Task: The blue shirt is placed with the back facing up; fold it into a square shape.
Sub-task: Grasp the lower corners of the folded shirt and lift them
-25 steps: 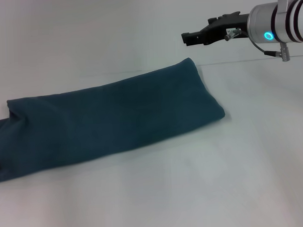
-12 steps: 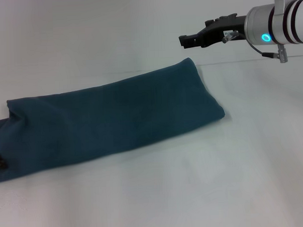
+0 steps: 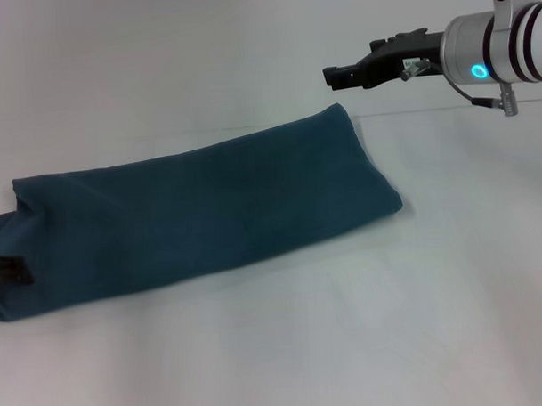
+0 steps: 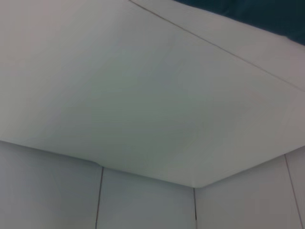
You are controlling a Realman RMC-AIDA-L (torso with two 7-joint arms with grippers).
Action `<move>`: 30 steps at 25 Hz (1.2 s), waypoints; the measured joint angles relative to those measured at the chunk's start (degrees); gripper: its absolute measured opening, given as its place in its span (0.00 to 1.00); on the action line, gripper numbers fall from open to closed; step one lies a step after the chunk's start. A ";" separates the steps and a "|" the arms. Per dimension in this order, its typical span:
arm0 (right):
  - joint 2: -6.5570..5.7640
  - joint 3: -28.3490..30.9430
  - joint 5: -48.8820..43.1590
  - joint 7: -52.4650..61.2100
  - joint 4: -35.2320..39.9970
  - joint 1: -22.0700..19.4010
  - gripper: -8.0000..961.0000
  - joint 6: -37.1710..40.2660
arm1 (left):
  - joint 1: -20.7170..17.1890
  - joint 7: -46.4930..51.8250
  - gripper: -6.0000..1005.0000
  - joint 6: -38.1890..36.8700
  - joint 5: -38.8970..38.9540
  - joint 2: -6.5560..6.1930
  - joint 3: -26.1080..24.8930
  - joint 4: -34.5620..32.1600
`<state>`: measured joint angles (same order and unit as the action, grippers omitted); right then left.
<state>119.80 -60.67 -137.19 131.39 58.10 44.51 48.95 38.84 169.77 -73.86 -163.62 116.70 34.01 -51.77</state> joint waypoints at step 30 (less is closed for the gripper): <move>-0.52 0.54 -2.30 6.03 2.60 -1.57 0.96 5.81 | 0.62 -5.87 0.17 1.98 1.43 0.87 7.09 -1.09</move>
<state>119.27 -60.13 -139.49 137.43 60.70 42.94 54.76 39.46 163.90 -71.88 -162.19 117.57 41.10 -52.86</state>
